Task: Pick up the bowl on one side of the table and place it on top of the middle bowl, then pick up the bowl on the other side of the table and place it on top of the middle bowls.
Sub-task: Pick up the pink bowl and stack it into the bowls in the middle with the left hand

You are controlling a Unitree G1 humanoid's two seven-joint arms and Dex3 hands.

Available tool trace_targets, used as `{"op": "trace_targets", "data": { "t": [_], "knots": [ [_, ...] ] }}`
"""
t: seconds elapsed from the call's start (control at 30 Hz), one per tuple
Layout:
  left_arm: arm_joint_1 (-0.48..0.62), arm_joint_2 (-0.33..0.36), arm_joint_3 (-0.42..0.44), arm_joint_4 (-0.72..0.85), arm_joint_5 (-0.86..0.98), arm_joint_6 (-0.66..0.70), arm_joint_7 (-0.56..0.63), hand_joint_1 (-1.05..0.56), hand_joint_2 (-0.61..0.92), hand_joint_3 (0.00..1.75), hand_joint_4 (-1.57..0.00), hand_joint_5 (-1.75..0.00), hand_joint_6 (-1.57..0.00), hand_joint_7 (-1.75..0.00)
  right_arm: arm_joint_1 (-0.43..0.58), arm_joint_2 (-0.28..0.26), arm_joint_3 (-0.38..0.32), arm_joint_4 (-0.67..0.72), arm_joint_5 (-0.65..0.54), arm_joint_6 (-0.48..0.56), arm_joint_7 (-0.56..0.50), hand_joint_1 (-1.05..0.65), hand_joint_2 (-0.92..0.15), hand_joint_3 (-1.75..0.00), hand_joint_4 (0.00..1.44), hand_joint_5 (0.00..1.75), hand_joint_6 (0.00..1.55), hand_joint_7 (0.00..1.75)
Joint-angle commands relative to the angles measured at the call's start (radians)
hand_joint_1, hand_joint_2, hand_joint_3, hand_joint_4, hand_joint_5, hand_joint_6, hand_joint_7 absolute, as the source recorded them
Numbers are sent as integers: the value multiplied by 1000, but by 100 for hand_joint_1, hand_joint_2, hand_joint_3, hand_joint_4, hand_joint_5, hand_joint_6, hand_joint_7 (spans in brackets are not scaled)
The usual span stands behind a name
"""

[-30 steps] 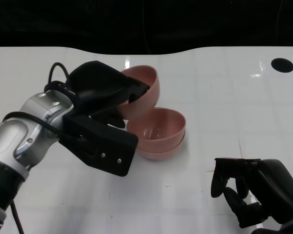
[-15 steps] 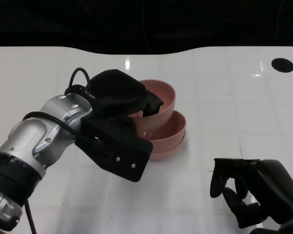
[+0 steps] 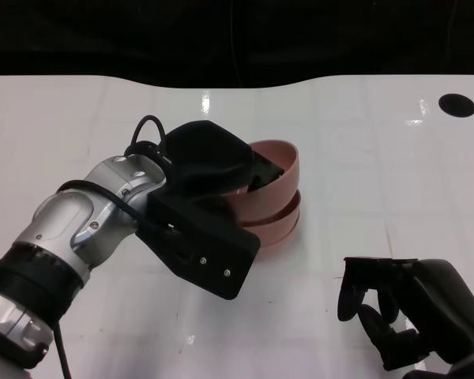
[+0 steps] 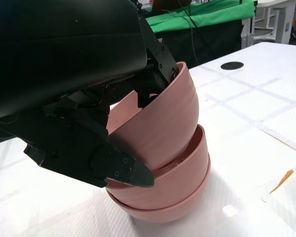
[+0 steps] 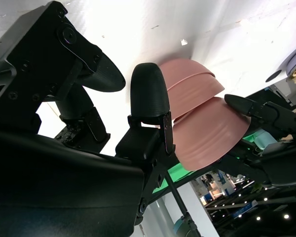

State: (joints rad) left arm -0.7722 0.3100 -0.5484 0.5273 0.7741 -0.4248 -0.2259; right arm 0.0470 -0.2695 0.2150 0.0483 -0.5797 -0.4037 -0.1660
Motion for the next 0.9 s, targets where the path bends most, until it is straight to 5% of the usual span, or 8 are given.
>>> {"op": "trace_targets", "data": {
  "t": [0.03, 0.2, 0.4, 0.57, 0.9],
  "knots": [
    [-36, 1, -9, 18, 4, -3, -10, -25, 85, 31, -87, -175, -73, -143, -2, 0, -2, -11, -2, 0, -9, -7, -17, -155, 95, 175, 86, 142],
    [-49, 3, -34, 19, 27, 9, -26, -28, 90, 17, -81, -169, -88, -84, -1, 1, -1, -14, -2, 4, -8, -8, -17, -155, 96, 175, 86, 142],
    [-55, 5, -56, 1, 45, 42, -75, -33, 92, 11, -84, -113, -98, -40, 1, 1, 0, -24, -1, 12, -3, -8, -17, -155, 95, 175, 86, 142],
    [-52, 10, -68, -18, 68, 47, -92, -39, 92, 13, -81, -82, -98, -19, -1, 0, 1, -19, -2, 6, -9, -8, -17, -155, 95, 175, 86, 141],
    [-18, 13, -61, -28, 29, 56, -138, -52, 92, 19, -62, -49, -72, 0, -2, 0, 1, -24, -4, 16, -3, -9, -18, -154, 94, 175, 86, 140]
  ]
}}
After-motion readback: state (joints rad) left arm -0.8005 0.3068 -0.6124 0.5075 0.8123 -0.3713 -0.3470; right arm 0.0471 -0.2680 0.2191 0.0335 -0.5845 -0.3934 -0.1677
